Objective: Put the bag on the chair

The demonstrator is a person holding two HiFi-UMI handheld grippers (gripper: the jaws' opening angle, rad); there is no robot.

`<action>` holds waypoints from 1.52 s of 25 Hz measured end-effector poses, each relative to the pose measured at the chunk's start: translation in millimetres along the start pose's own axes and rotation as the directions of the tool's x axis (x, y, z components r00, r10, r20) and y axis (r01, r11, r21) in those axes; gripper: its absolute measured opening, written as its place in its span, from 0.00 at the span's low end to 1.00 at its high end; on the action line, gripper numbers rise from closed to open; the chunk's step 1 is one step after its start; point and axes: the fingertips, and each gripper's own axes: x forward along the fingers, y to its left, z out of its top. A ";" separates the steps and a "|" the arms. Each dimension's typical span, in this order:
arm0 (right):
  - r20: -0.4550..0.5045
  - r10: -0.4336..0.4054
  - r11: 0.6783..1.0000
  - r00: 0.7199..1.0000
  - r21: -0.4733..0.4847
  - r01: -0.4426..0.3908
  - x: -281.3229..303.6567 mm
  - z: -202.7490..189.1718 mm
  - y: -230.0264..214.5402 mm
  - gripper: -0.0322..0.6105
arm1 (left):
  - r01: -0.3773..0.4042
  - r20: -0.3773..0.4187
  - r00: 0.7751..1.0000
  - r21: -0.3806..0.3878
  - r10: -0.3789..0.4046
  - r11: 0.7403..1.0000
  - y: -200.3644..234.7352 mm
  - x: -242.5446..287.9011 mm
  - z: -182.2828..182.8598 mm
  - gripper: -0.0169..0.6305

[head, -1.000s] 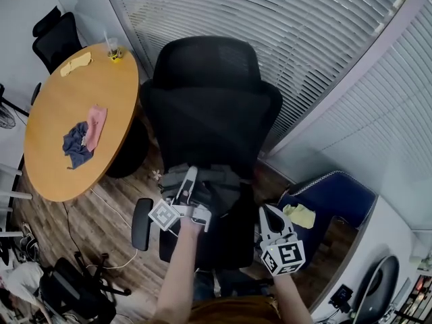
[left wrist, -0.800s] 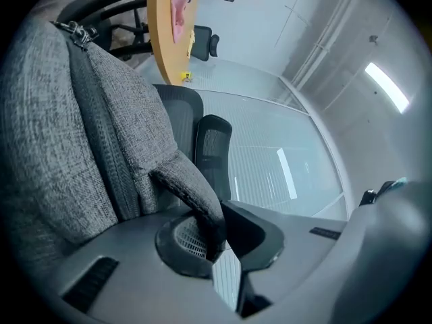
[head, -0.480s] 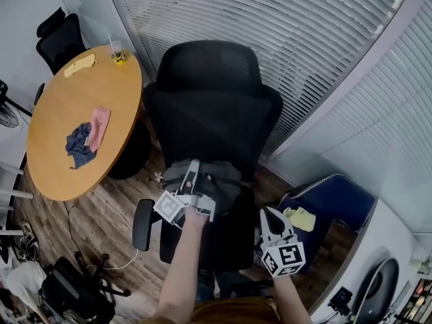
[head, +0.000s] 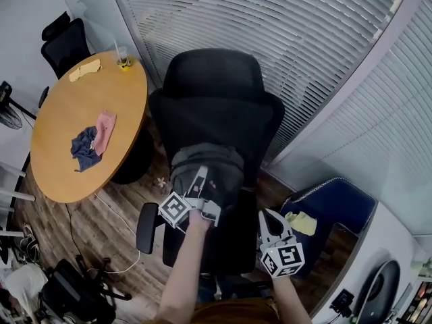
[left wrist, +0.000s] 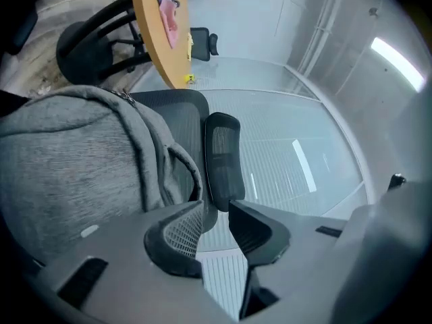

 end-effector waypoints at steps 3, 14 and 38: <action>0.014 0.000 1.000 1.000 -0.003 0.000 -0.2 3.9 4.7 0.07 | 0.004 -0.039 0.999 0.038 -0.003 0.999 -6.4 -8.6 -6.0 0.20; 0.082 -0.018 0.999 0.996 -0.035 0.021 -18.4 26.6 41.4 0.07 | -0.095 -0.129 0.972 0.545 0.195 0.833 -29.2 -73.1 0.5 0.06; 0.225 -0.030 0.992 0.974 -0.115 0.057 -61.7 67.3 135.5 0.07 | 0.146 -0.196 0.960 0.960 0.201 0.237 -168.2 -188.5 -2.4 0.06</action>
